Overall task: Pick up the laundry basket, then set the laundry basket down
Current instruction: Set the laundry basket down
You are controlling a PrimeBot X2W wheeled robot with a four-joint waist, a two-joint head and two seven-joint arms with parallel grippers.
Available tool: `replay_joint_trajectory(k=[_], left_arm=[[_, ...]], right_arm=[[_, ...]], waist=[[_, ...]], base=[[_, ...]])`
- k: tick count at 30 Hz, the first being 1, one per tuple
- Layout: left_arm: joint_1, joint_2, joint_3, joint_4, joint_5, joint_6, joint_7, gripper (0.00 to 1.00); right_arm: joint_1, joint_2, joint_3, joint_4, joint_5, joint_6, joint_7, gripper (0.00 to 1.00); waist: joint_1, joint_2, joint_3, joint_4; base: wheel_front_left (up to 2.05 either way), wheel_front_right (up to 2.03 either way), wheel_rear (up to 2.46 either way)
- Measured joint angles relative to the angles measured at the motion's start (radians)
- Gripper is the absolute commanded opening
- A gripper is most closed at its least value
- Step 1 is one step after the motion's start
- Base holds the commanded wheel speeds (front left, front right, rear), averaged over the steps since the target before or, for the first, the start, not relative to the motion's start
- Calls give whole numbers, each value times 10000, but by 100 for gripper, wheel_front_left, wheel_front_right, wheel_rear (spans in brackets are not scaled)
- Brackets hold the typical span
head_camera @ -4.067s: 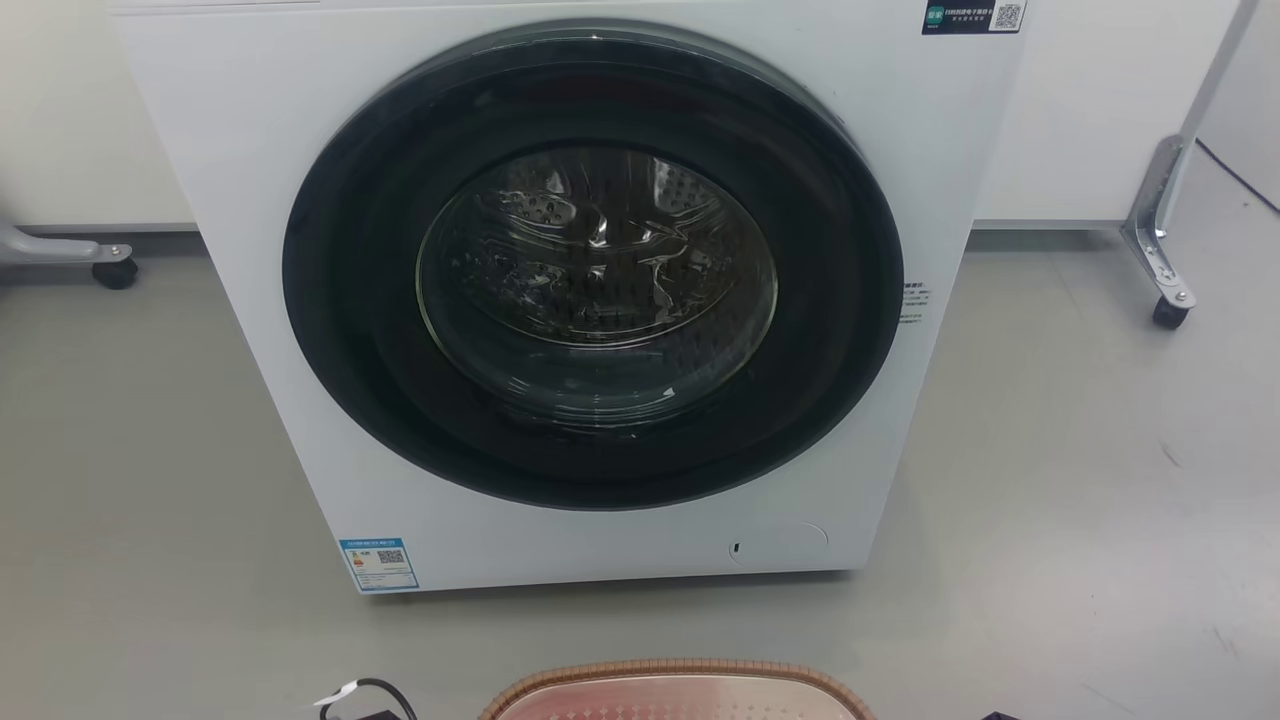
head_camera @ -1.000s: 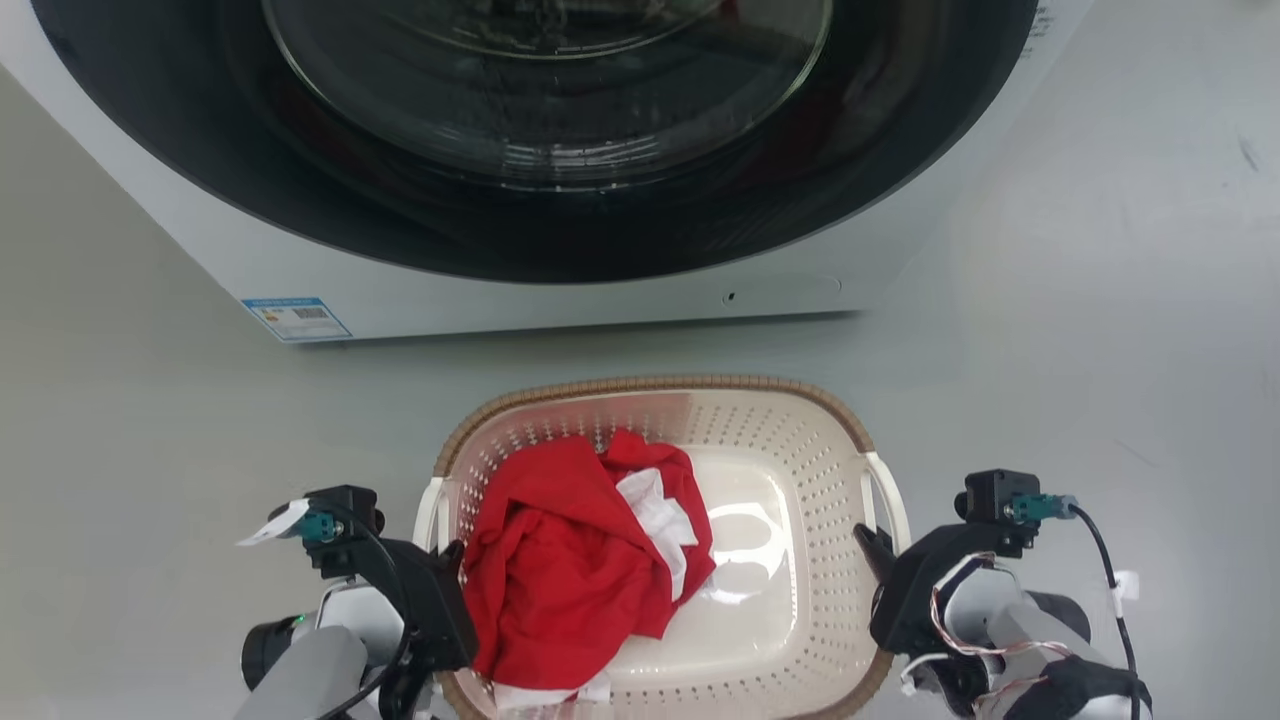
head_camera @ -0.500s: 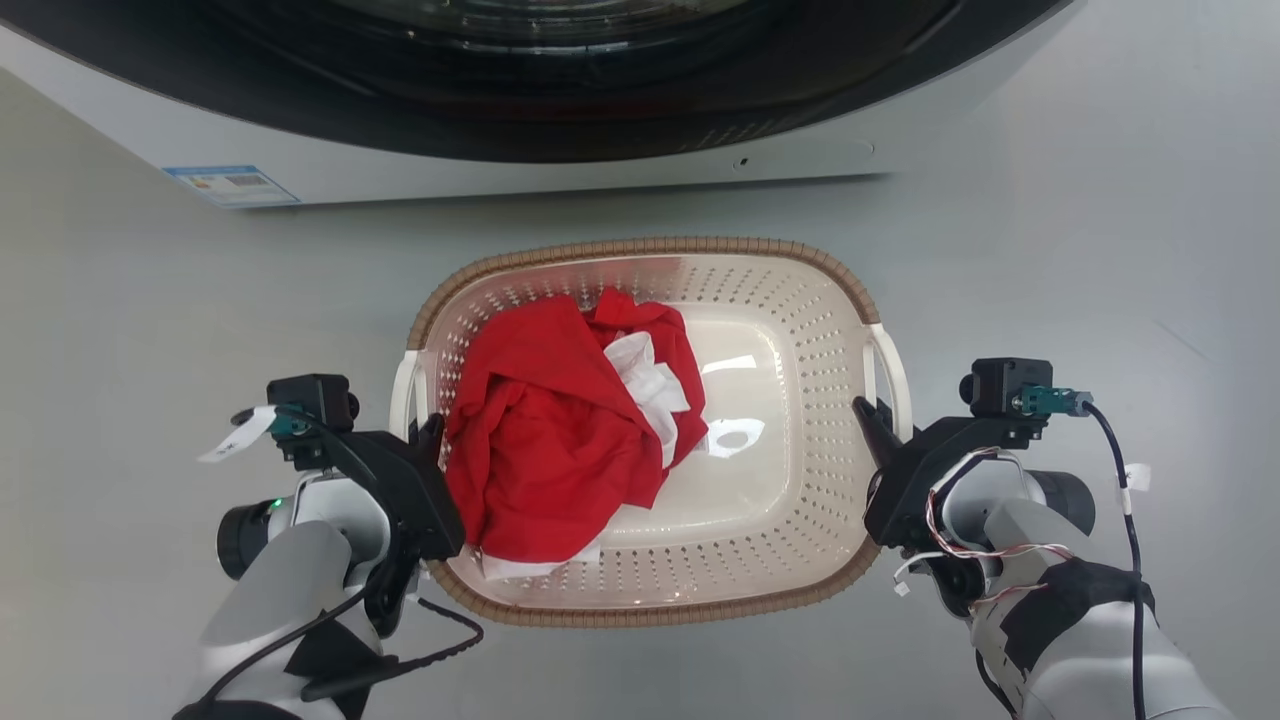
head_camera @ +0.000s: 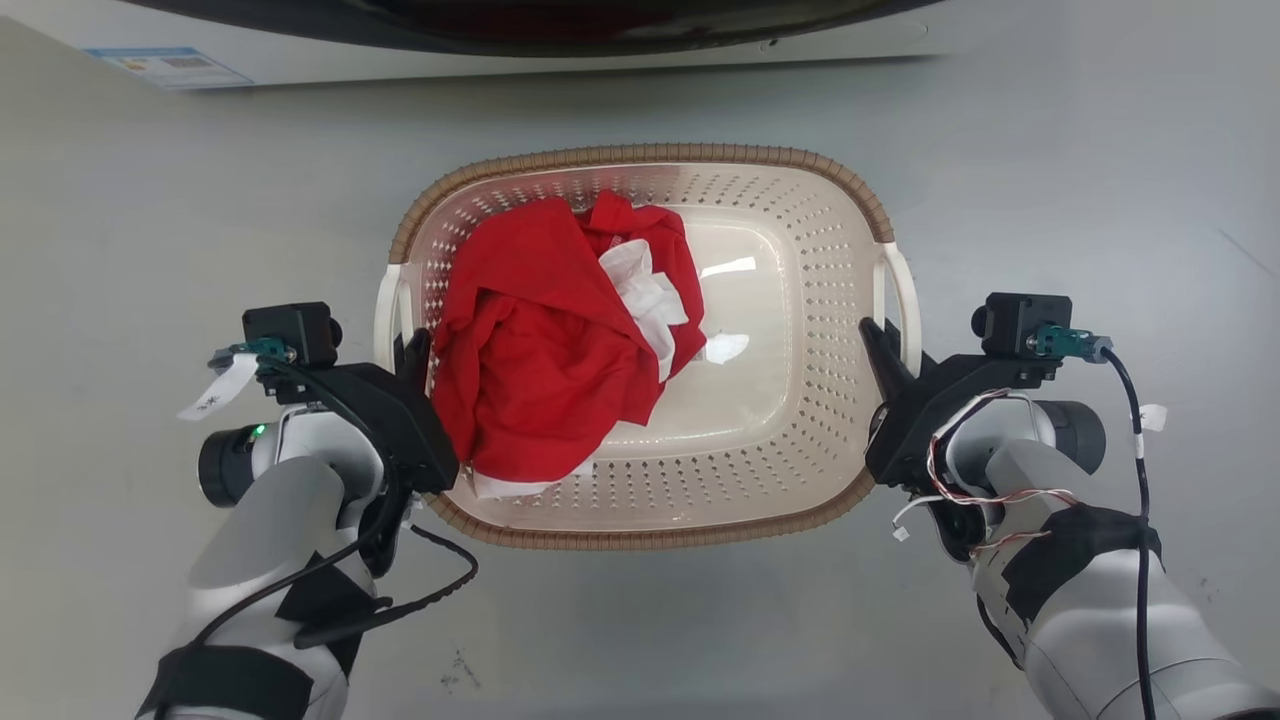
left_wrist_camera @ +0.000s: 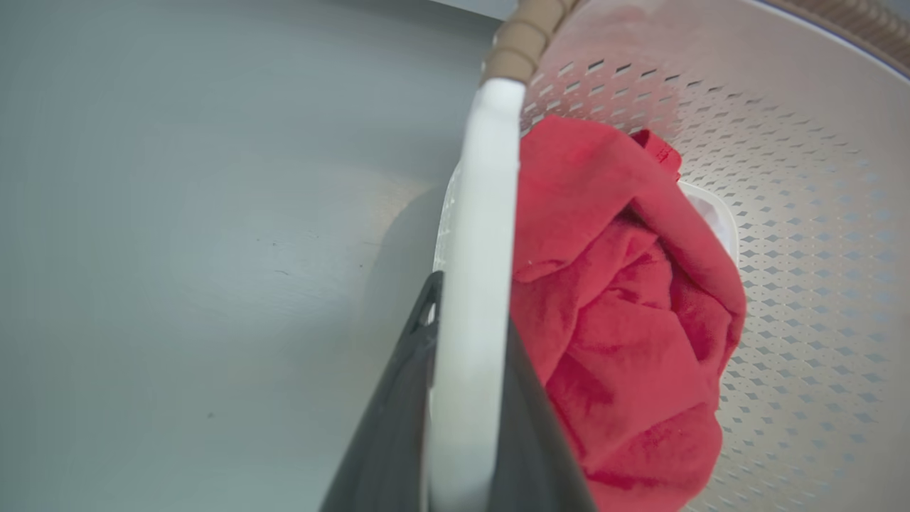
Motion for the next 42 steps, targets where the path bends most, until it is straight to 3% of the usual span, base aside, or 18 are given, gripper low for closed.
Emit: replay_joint_trajectory(k=[15, 42], left_arm=[[-604, 8, -104, 184, 330, 86, -777, 0], [-779, -86, -198, 662, 330, 21, -855, 0]], right_arm=[[-478, 4, 96, 150, -234, -52, -807, 0], [-693, 35, 238, 581, -234, 56, -813, 0]], waist=[[-1, -1, 970, 67], [-2, -2, 1324, 133]], base=[[0, 0, 0], [0, 0, 0]])
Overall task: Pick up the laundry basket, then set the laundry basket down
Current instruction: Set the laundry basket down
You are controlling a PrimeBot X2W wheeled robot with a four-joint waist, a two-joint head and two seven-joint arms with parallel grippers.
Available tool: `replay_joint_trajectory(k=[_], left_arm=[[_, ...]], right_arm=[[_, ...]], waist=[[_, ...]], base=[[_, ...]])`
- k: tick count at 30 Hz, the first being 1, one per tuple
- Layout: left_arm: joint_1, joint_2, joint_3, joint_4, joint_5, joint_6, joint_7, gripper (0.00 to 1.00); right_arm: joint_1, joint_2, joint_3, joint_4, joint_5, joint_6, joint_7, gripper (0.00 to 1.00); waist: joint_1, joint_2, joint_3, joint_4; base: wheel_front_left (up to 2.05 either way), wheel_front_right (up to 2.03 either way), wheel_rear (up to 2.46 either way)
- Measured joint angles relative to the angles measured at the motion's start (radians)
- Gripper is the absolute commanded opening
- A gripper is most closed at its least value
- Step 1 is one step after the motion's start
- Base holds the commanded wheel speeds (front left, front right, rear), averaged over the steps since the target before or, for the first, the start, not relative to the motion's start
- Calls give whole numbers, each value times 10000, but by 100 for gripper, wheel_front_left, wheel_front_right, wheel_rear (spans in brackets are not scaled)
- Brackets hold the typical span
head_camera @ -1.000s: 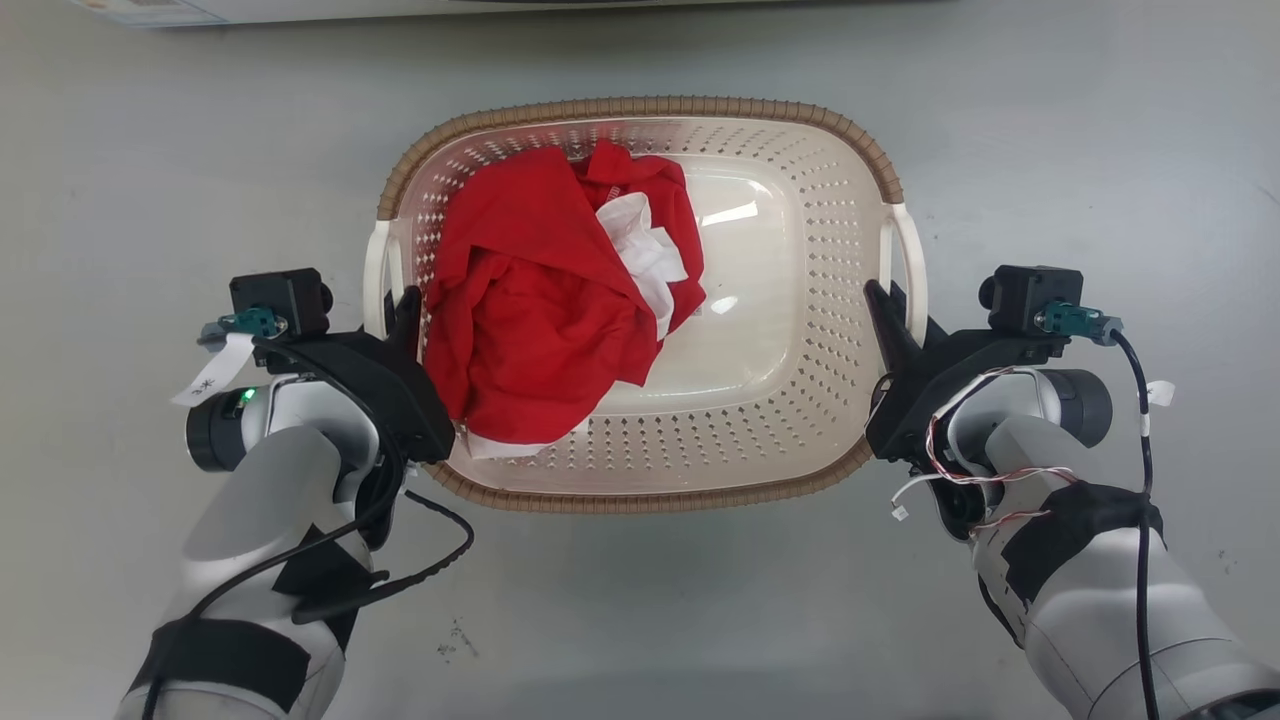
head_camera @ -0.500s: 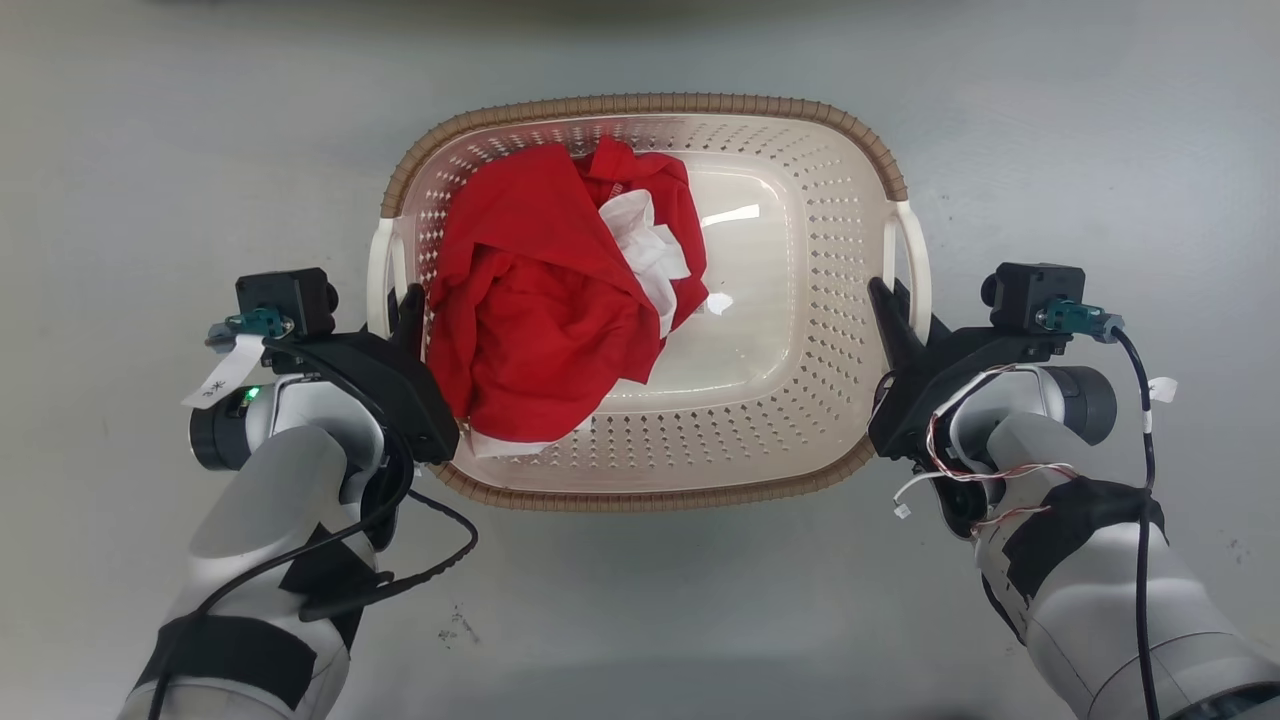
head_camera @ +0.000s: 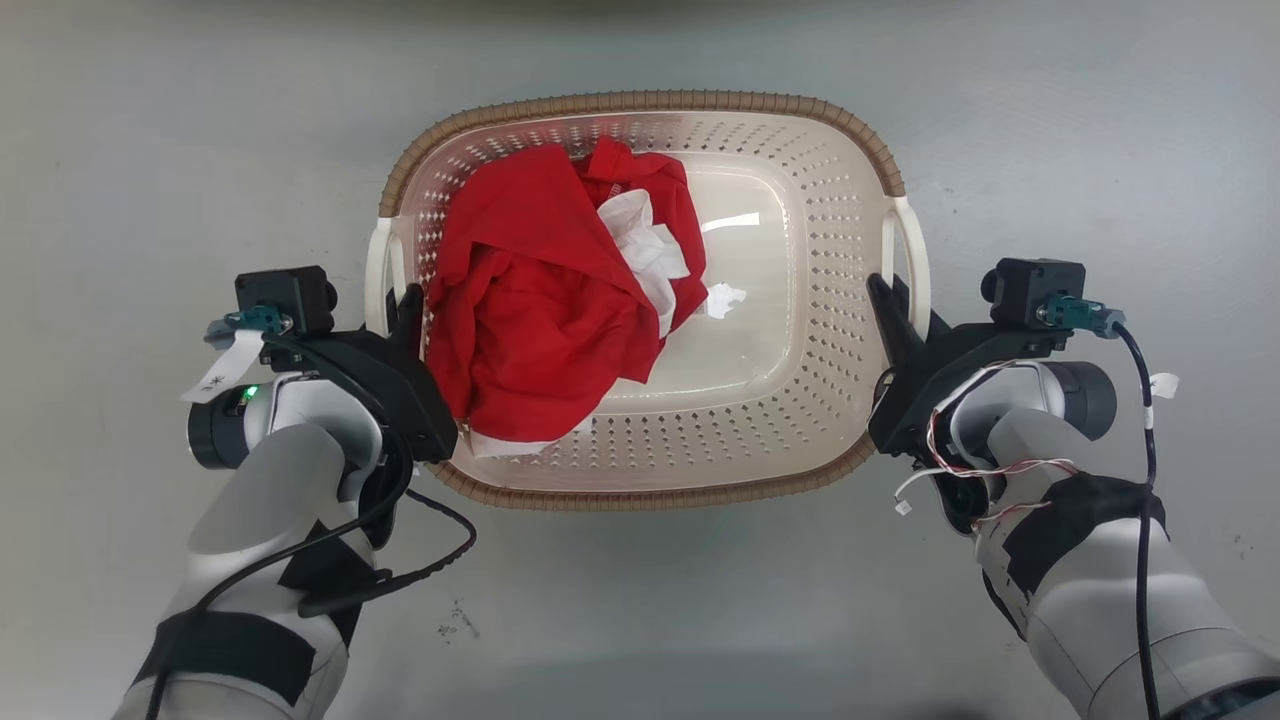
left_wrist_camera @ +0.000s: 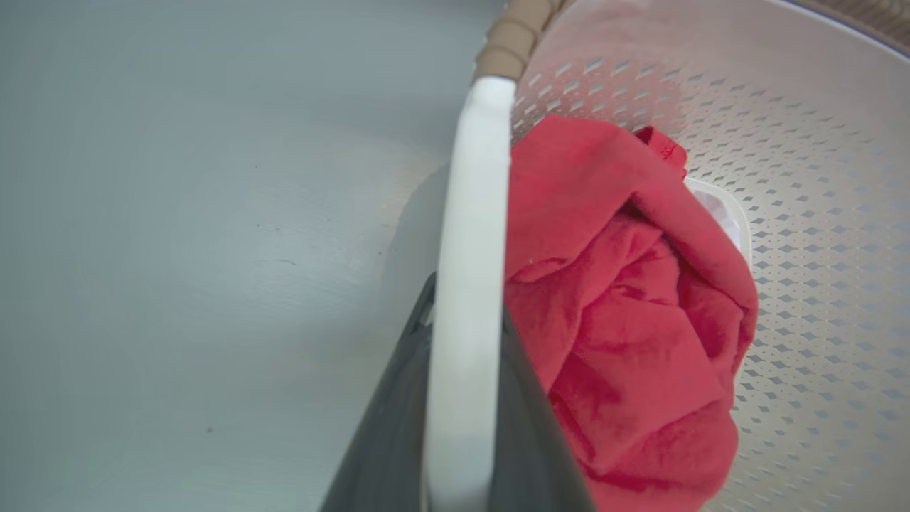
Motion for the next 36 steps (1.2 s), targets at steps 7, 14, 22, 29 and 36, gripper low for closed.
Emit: replay_joint_trajectory(k=[7, 14, 22, 29, 36], left_arm=[[-31, 2, -10, 61, 0, -59, 2, 0], [-84, -12, -23, 88, -4, -71, 13, 0], [-227, 115, 46, 157, -174, -79, 104, 100], [-219, 69, -92, 163, -180, -155, 65, 100], [105, 67, -318, 171, -90, -157, -343, 100]], right_arm=[[-24, -6, 21, 59, 6, 29, 0, 0], [-67, -25, 100, 82, 13, 40, 4, 0], [-98, -219, 263, 36, 33, 54, 182, 100], [-78, -255, 449, -148, 121, 54, 169, 100], [374, -253, 669, -334, 194, 54, -33, 100]], waist=[[0, -1, 36, 9], [0, 0, 51, 26], [3, 1, 33, 66], [3, 1, -228, 102], [2, 1, -780, 107]], base=[[0, 0, 0], [0, 0, 0], [0, 0, 0], [0, 0, 0], [0, 0, 0]])
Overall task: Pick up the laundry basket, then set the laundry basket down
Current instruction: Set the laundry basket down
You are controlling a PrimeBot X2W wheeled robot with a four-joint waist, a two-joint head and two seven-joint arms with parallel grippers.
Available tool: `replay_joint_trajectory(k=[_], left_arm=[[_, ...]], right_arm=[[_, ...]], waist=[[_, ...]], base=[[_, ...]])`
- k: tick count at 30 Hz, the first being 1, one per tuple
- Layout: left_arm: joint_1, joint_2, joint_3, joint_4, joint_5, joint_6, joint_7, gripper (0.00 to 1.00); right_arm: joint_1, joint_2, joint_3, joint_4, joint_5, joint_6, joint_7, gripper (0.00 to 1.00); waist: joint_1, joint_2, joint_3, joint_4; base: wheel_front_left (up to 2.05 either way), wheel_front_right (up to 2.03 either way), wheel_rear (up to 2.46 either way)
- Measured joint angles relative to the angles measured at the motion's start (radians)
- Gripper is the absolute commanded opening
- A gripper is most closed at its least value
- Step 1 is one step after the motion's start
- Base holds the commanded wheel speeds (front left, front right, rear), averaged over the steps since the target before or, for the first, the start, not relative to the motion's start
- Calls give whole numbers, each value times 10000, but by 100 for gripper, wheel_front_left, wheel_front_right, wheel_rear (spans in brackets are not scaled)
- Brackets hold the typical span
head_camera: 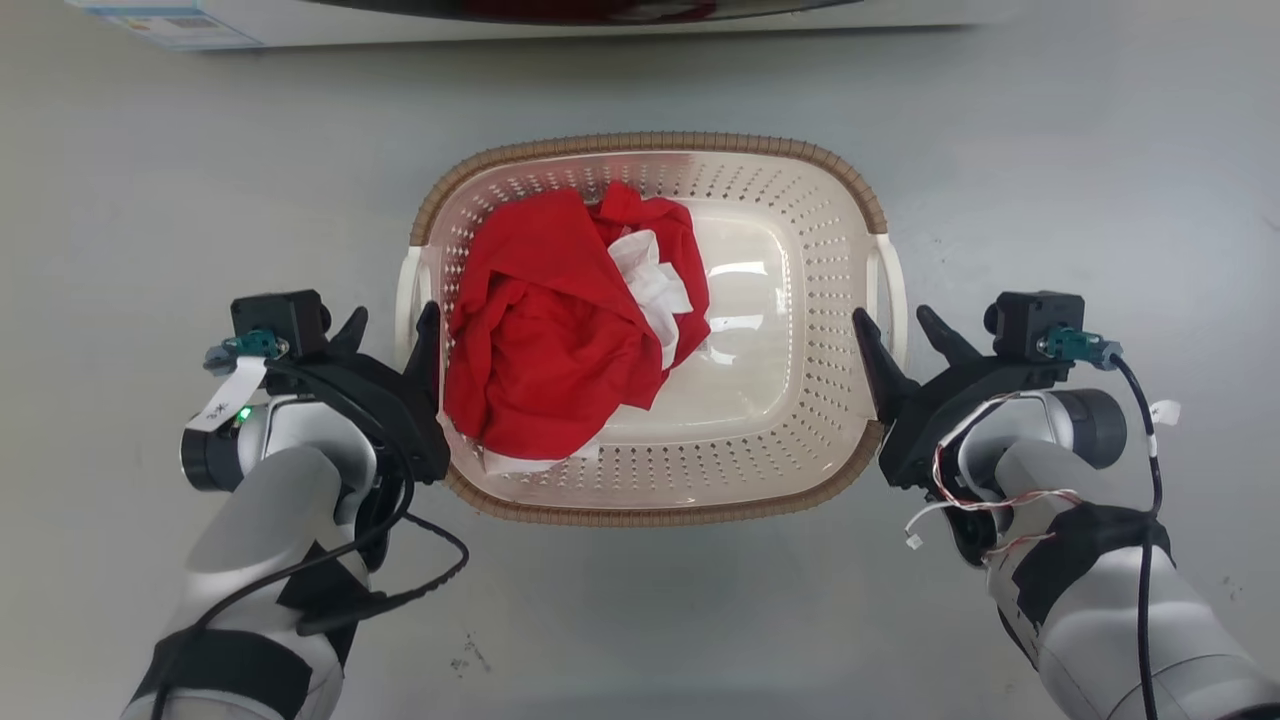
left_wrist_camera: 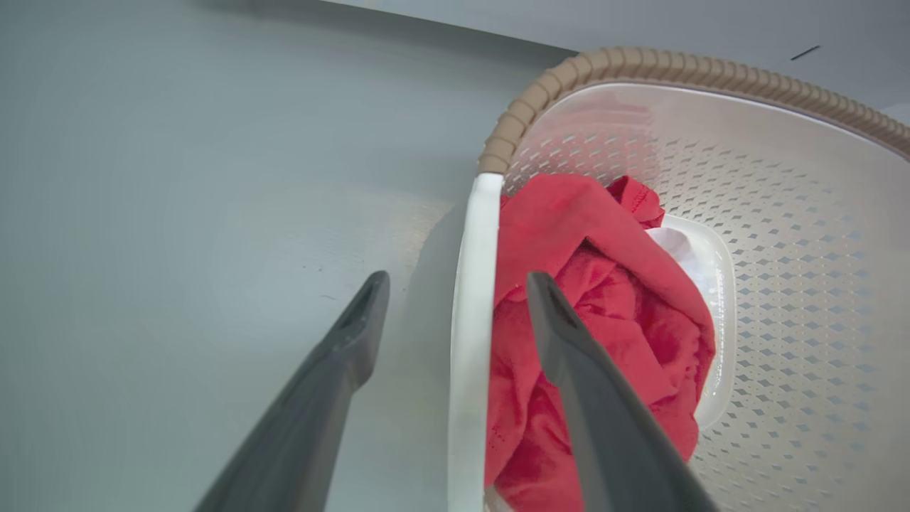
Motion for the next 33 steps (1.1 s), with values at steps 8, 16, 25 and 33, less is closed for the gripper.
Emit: replay_joint_trajectory(k=[8, 16, 25, 33], left_arm=[[643, 86, -36, 69, 27, 0, -274, 100], [1381, 215, -188, 104, 173, 0, -470, 100], [2307, 222, -303, 4, 353, 100, -552, 100], [2984, 301, -215, -675, 453, 370, -554, 100]], right_arm=[[700, -4, 17, -2, 280, 0, -280, 100], [1379, -13, -27, 8, 458, 0, -472, 100], [2259, -117, -169, 63, 604, 0, -610, 100], [2733, -209, -309, 6, 623, 0, -694, 100]], waist=[[-2, 0, -973, -55], [-3, -1, -2093, -193], [-3, -1, -3564, -332], [-4, -1, -4681, -359]], base=[[0, 0, 0], [0, 0, 0], [0, 0, 0], [0, 0, 0]])
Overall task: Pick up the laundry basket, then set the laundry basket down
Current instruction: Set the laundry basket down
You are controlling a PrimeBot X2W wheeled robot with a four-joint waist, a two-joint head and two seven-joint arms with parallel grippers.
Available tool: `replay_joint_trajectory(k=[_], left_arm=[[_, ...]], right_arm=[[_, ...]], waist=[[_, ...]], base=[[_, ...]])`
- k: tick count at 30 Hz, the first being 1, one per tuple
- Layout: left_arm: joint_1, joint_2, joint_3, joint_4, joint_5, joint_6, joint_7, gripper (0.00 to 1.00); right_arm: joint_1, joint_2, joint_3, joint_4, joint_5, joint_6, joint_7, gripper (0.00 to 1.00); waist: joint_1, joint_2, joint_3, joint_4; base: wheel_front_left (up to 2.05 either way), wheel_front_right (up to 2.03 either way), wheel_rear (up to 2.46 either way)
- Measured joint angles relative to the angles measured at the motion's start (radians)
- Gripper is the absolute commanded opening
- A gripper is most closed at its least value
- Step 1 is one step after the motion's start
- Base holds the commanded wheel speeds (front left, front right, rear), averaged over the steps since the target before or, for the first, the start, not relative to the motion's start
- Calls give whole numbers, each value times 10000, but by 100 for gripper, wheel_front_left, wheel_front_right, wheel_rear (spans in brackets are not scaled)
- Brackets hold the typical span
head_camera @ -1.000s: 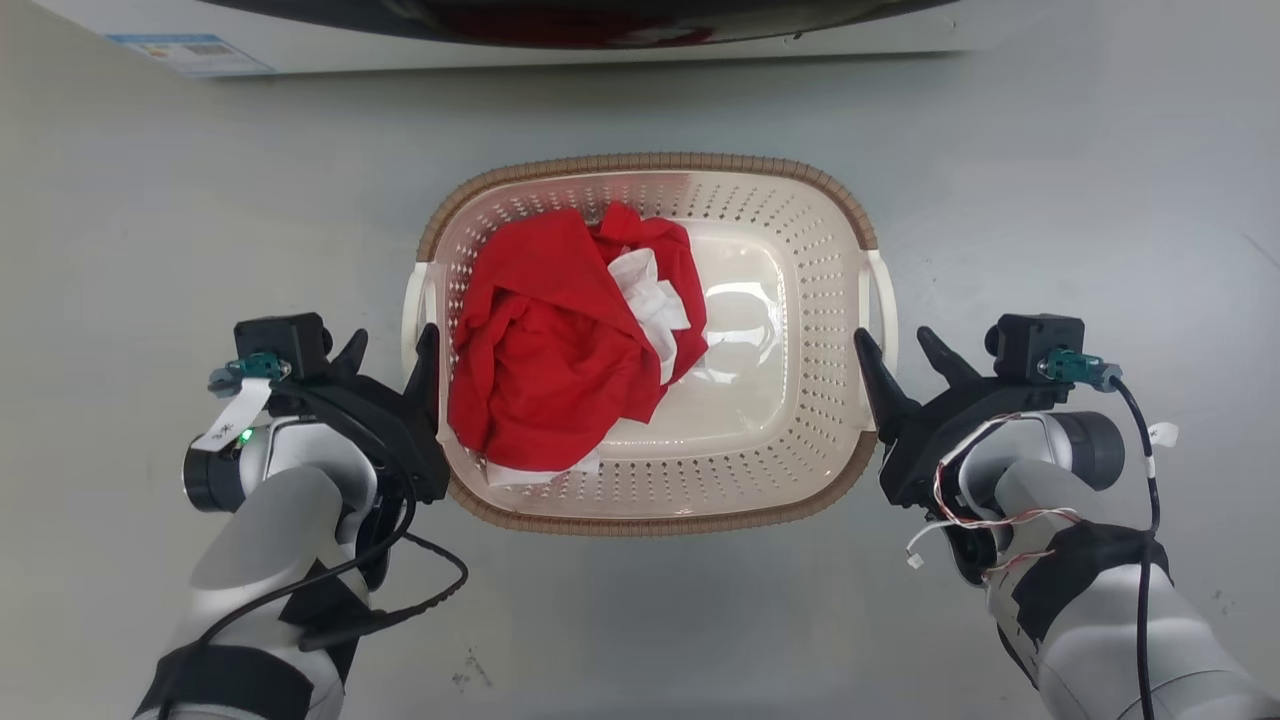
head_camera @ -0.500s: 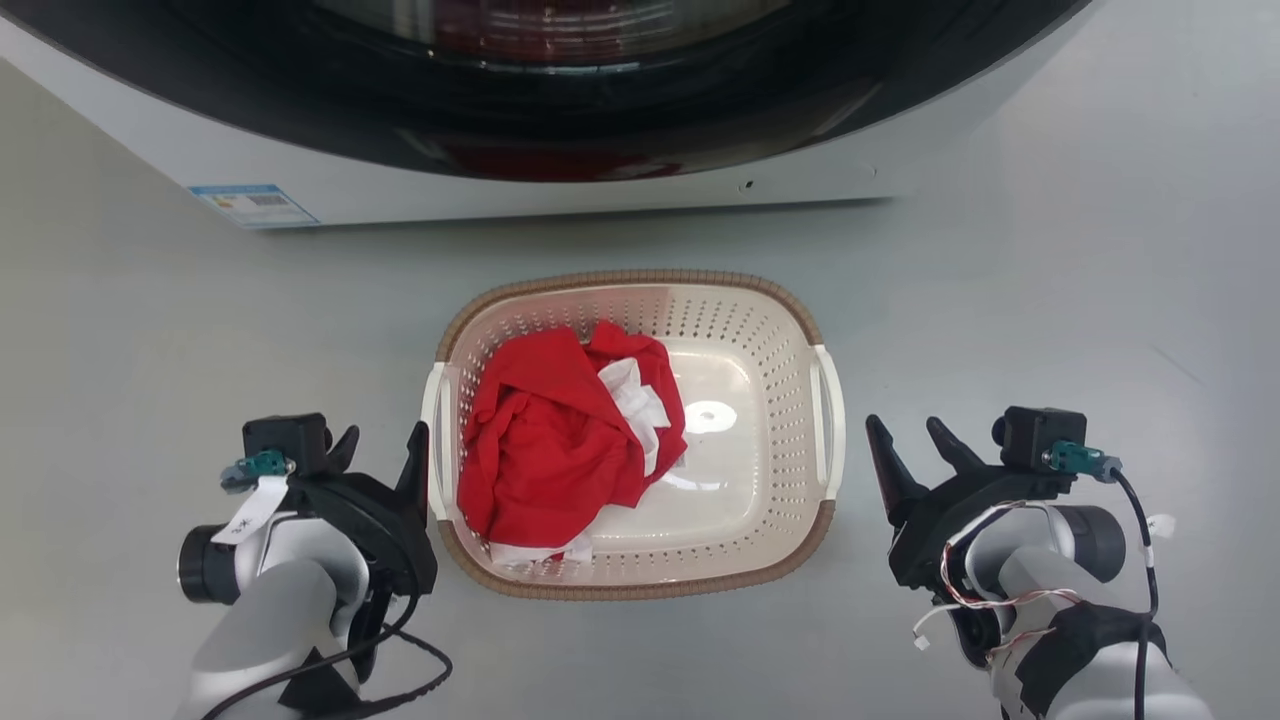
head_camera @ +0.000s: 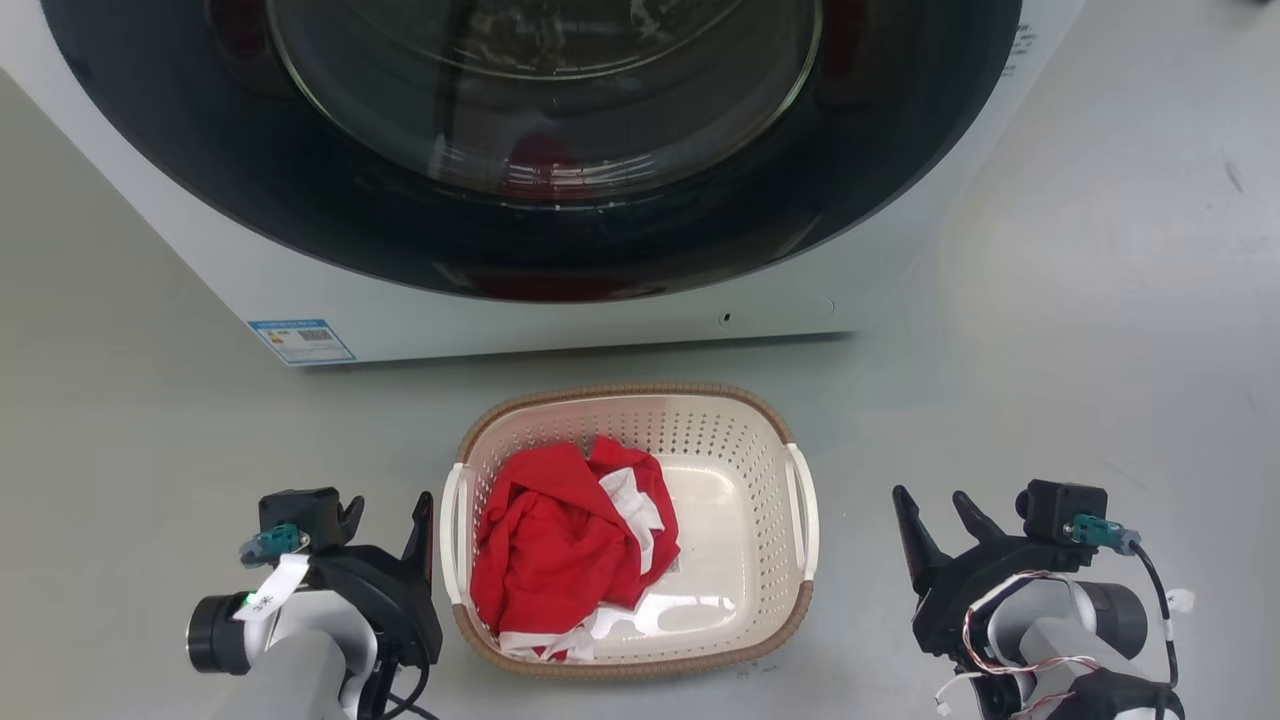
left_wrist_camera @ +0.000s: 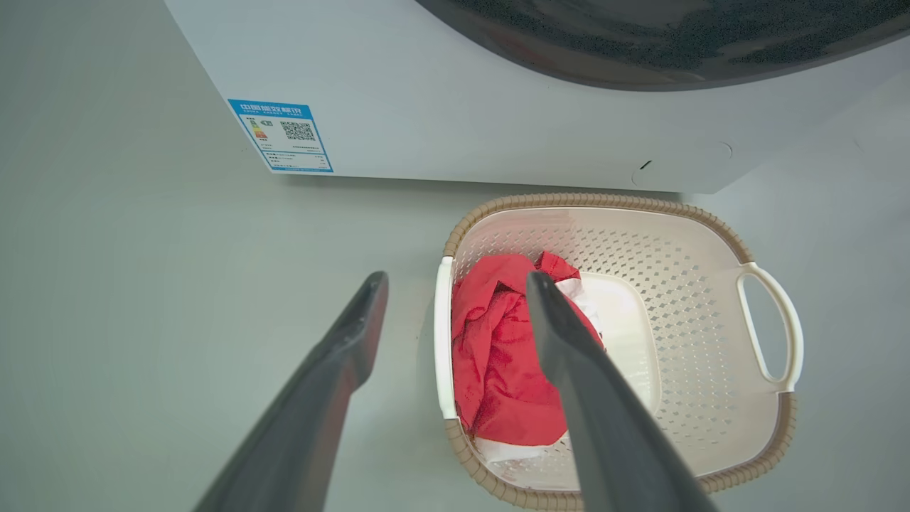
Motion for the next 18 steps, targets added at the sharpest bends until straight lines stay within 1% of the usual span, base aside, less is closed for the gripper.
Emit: replay_joint_trajectory(k=[5, 9, 14, 18], left_arm=[[312, 111, 150, -474, 8, 194, 0, 100], [841, 222, 303, -1216, 257, 472, 0, 100], [1284, 297, 445, -2109, 416, 702, 0, 100], [1840, 470, 610, -2859, 537, 913, 0, 100]], right_arm=[[281, -94, -117, -253, -2, -17, -2, 100], [520, -211, -261, -725, -81, -132, -2, 100], [883, -380, -382, -1296, -316, -374, -2, 100], [1164, -464, -500, -1854, -464, -562, -2, 100]], waist=[[1, 0, -486, 7], [1, 0, -965, 11], [2, 1, -1328, 9], [2, 1, -1625, 0]], base=[[0, 0, 0], [0, 0, 0], [0, 0, 0], [0, 0, 0]])
